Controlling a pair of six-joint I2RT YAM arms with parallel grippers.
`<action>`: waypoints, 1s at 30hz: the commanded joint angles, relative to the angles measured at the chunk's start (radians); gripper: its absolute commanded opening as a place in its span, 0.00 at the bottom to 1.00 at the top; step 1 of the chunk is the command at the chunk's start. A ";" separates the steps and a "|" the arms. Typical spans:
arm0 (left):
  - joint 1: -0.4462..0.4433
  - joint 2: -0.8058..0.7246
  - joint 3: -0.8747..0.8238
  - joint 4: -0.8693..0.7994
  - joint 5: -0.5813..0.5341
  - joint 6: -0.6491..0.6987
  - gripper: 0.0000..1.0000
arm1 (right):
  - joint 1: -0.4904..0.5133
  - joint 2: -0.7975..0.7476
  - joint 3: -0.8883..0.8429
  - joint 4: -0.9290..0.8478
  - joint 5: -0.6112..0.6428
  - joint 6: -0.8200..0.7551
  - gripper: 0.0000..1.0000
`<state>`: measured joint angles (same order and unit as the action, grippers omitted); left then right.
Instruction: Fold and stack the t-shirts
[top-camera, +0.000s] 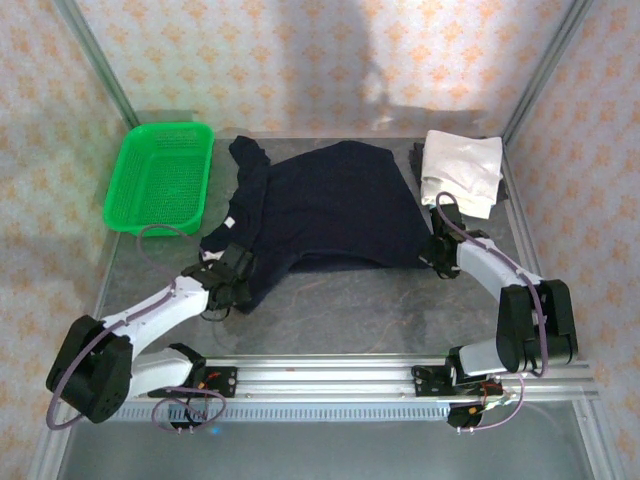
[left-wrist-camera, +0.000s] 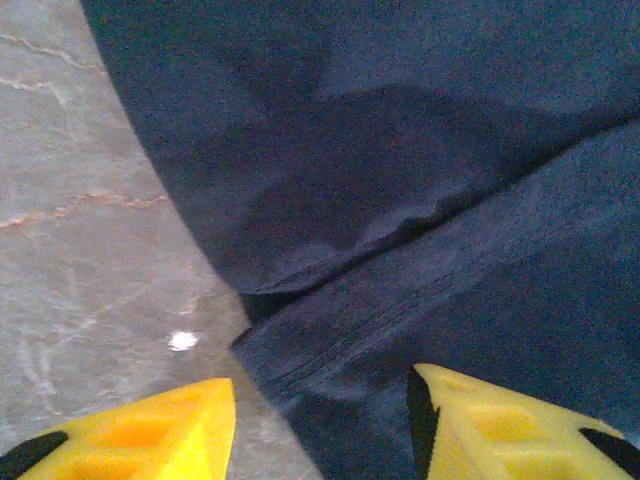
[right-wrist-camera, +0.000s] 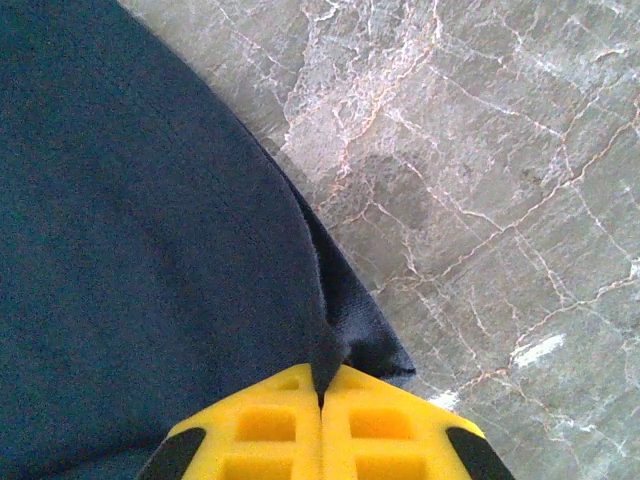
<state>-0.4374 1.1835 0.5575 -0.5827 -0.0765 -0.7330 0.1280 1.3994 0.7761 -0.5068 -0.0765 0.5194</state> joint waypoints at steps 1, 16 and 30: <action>0.007 0.042 -0.018 0.065 0.017 -0.006 0.39 | -0.001 -0.008 -0.009 0.002 0.012 -0.014 0.00; 0.029 0.099 0.010 0.022 -0.047 0.047 0.53 | -0.001 0.004 -0.003 0.005 0.019 -0.024 0.00; 0.042 0.071 0.139 -0.109 -0.082 0.077 0.00 | -0.001 -0.054 0.003 -0.023 0.014 -0.038 0.00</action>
<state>-0.4049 1.3342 0.6380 -0.5781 -0.0948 -0.6754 0.1280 1.3926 0.7761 -0.5045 -0.0765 0.4969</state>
